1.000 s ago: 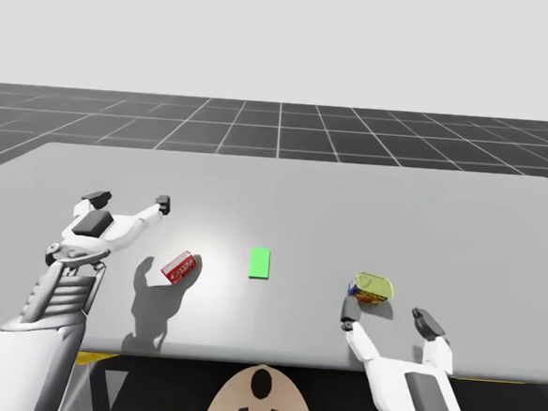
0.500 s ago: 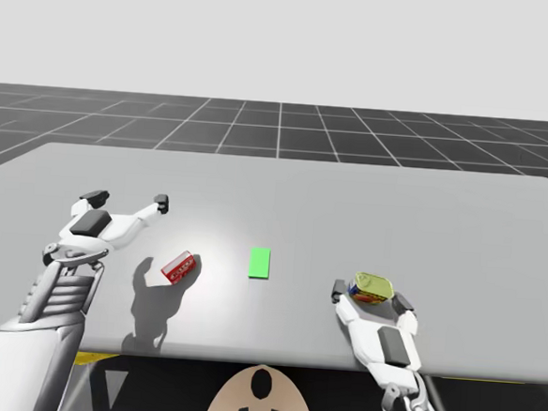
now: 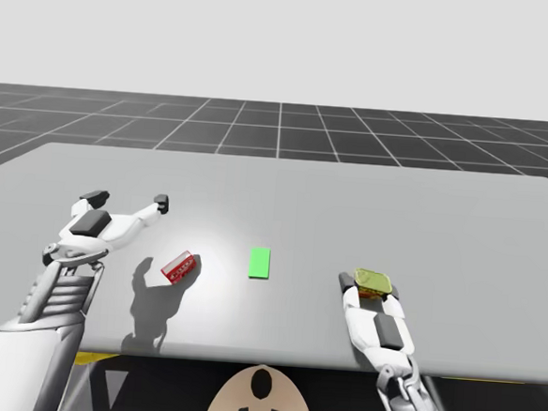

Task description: Look at the card. If it is red, pick the object on the left. If it is green, pick the object on the right.

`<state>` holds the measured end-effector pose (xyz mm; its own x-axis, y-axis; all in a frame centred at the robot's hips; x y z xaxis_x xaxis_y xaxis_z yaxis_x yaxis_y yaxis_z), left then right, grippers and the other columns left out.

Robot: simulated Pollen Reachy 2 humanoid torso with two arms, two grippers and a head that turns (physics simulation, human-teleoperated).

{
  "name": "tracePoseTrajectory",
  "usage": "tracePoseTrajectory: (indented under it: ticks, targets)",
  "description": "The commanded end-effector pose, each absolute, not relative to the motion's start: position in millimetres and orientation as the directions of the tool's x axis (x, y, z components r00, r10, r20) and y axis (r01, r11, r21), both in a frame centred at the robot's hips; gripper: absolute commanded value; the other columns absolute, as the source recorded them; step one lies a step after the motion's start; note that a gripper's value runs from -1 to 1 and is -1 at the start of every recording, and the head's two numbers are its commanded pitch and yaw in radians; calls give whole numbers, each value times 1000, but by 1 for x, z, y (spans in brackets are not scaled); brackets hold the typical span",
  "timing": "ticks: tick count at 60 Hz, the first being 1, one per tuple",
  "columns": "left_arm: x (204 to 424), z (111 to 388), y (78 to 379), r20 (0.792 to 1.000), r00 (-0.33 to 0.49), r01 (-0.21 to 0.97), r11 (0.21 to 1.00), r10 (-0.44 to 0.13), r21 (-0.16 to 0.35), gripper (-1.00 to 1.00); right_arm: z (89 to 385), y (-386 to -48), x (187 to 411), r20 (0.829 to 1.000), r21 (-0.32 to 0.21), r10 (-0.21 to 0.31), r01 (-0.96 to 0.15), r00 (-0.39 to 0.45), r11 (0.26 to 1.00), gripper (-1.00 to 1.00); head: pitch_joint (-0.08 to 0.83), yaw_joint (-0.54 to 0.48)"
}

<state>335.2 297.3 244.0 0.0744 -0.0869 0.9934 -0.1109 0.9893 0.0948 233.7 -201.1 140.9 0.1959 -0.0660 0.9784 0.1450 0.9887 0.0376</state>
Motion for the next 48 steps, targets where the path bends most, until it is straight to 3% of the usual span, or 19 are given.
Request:
tracePoseTrajectory:
  ticks: [1, 9, 23, 35, 43, 48]
  targets:
    - [335, 244, 297, 993, 75, -111, 989, -87, 95, -1000, 132, -190, 231, 966, 87, -123, 162, 228, 983, 1000, 600, -400]
    - [336, 243, 297, 993, 77, -112, 989, -88, 96, -1000, 131, -190, 231, 967, 86, -120, 158, 223, 984, 1000, 458, -429]
    - [335, 244, 298, 994, 74, -113, 989, -86, 94, -1000, 134, -189, 229, 974, 80, -109, 152, 197, 985, 1000, 398, -473]
    - [335, 245, 299, 994, 73, -114, 989, -85, 93, -1000, 155, -189, 227, 982, 92, -113, 143, 149, 986, 1000, 350, -481]
    - [335, 245, 299, 994, 70, -117, 989, -81, 89, -1000, 202, -186, 217, 988, 115, -124, 98, 88, 989, 1000, 341, -490]
    - [335, 246, 300, 995, 68, -119, 989, -79, 86, -1000, 258, -188, 207, 993, 121, -121, 59, -15, 991, 1000, 337, -497]
